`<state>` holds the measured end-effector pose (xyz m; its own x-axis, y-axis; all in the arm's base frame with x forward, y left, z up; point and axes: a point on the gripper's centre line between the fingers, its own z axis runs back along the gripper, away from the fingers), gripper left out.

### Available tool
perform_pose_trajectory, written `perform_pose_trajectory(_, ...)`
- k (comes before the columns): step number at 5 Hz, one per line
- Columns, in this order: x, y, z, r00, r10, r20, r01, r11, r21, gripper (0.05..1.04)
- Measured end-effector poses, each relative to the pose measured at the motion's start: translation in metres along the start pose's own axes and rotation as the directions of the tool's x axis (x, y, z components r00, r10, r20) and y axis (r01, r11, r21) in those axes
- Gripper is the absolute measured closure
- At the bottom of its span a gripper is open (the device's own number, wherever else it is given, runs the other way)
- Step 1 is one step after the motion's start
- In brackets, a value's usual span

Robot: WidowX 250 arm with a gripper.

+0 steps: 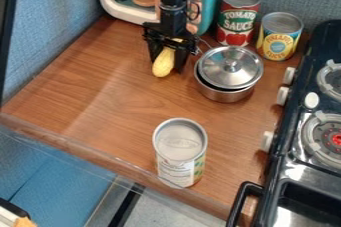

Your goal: Move the yellow object to the lower side of the table

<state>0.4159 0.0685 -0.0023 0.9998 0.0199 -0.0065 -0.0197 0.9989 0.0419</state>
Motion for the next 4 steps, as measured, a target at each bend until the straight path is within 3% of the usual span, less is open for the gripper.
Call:
perform_pose_trajectory(1, -0.007, 0.0, 0.006, 1.0, 0.006, 0.02, -0.006, 1.0, 0.0, 0.414)
perform_pose_trajectory(2, -0.011, 0.003, 0.028, 0.997, 0.02, 0.07, -0.019, 1.0, -0.013, 0.414)
perform_pose_trajectory(4, -0.045, 0.007, 0.053, 0.989, 0.046, 0.143, -0.035, 0.996, -0.079, 0.414)
